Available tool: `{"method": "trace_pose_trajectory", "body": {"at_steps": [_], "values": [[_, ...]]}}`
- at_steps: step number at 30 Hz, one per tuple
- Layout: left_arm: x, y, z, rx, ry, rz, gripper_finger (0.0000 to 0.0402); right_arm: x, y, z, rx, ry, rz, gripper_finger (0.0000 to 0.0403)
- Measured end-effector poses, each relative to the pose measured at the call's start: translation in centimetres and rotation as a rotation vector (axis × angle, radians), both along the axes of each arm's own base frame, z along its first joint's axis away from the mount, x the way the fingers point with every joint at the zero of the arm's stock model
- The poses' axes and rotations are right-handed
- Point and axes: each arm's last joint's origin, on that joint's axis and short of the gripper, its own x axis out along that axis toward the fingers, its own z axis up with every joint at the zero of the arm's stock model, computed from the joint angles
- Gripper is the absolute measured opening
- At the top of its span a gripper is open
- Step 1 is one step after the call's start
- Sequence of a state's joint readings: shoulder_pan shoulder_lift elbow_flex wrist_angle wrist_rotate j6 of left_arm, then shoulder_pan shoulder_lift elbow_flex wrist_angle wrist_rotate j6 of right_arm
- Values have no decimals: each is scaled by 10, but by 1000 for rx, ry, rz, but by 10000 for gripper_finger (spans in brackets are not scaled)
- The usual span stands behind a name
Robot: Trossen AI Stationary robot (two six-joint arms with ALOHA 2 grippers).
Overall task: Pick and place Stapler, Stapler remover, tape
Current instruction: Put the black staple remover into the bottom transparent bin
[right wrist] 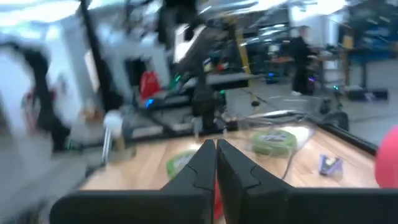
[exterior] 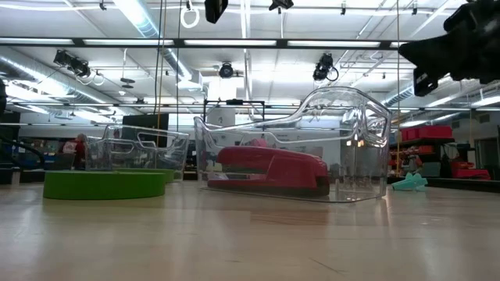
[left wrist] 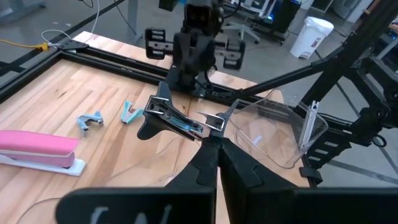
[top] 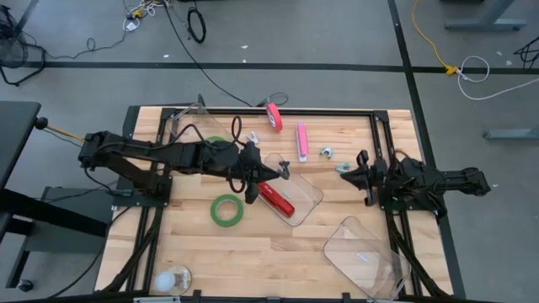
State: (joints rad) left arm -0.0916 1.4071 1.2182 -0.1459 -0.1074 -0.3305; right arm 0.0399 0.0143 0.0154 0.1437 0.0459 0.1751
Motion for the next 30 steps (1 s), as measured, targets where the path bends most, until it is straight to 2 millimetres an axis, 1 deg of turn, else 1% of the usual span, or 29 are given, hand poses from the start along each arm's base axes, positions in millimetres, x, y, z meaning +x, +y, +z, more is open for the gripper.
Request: {"method": "trace_pose_trajectory", "body": {"at_steps": [2, 3, 9, 13, 18, 24, 30], "values": [[0, 1, 0, 0, 0, 4, 9, -1, -1, 4, 73, -41, -34, 18], [0, 2, 0, 0, 0, 5, 9, -1, -2, 6, 82, -61, -52, 18], [0, 2, 0, 0, -2, 6, 9, -4, -4, 17, 78, -184, -117, 18], [0, 2, 0, 1, -2, 5, 9, -5, -5, 26, 79, -183, -146, 18], [0, 1, 0, -7, -4, -15, 9, -1, -5, 49, 48, -166, -153, 18], [0, 1, 0, -7, -4, -20, 9, 15, -4, 83, 25, -122, -147, 18], [0, 1, 0, -4, -4, -21, 9, 43, -2, 116, -6, -72, -119, 18]]}}
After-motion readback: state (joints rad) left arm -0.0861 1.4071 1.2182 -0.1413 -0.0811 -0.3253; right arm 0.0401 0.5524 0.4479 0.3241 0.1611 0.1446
